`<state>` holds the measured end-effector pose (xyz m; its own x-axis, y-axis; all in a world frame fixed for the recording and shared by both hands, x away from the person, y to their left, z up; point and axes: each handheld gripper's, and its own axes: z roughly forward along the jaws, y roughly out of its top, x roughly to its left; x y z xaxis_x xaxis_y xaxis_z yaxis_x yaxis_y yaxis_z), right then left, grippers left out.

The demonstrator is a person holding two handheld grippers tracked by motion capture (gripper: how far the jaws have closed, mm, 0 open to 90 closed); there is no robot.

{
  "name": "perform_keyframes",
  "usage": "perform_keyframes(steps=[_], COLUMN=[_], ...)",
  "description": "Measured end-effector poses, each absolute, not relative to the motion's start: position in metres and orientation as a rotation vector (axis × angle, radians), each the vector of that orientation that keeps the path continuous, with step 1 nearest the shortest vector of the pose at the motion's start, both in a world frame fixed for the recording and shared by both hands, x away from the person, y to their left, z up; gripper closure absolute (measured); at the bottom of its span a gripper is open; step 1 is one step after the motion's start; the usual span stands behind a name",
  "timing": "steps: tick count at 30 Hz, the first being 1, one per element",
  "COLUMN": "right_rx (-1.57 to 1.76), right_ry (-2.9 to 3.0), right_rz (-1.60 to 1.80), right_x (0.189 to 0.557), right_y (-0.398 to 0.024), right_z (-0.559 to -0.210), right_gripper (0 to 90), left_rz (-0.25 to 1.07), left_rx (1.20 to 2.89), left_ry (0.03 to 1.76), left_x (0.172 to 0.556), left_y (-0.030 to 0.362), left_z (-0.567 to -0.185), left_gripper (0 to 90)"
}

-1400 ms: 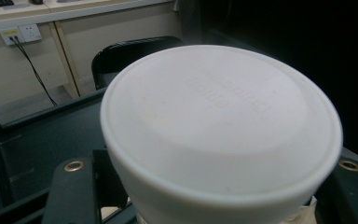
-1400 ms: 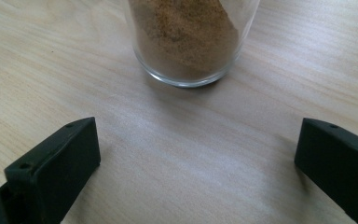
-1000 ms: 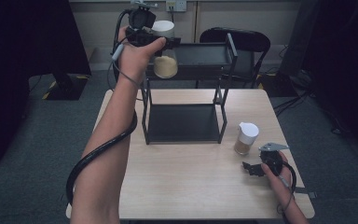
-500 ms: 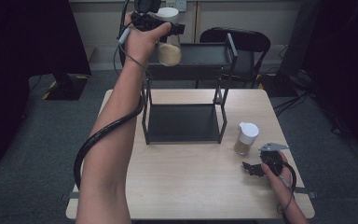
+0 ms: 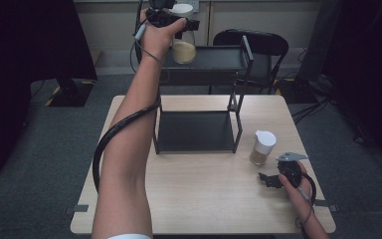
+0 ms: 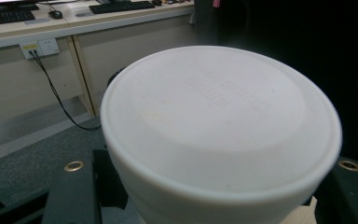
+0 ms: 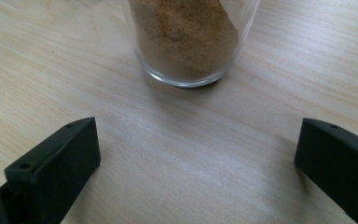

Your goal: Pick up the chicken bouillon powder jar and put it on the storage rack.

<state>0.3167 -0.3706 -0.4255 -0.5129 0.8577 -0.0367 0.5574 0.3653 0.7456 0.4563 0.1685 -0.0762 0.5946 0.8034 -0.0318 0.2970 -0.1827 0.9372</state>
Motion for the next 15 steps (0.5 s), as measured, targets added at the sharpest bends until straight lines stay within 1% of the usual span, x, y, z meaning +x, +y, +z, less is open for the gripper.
perform_keyframes(steps=[15], right_rx=[1.228], right_ry=[2.21], right_rz=[0.962], right_x=[0.317], right_y=[-0.371], right_z=[-0.426], right_gripper=[0.0], left_rz=[0.619], left_rx=[1.759], left_ry=[0.937], left_x=[0.468], left_y=[0.166], left_z=[-0.089], left_gripper=[33.9])
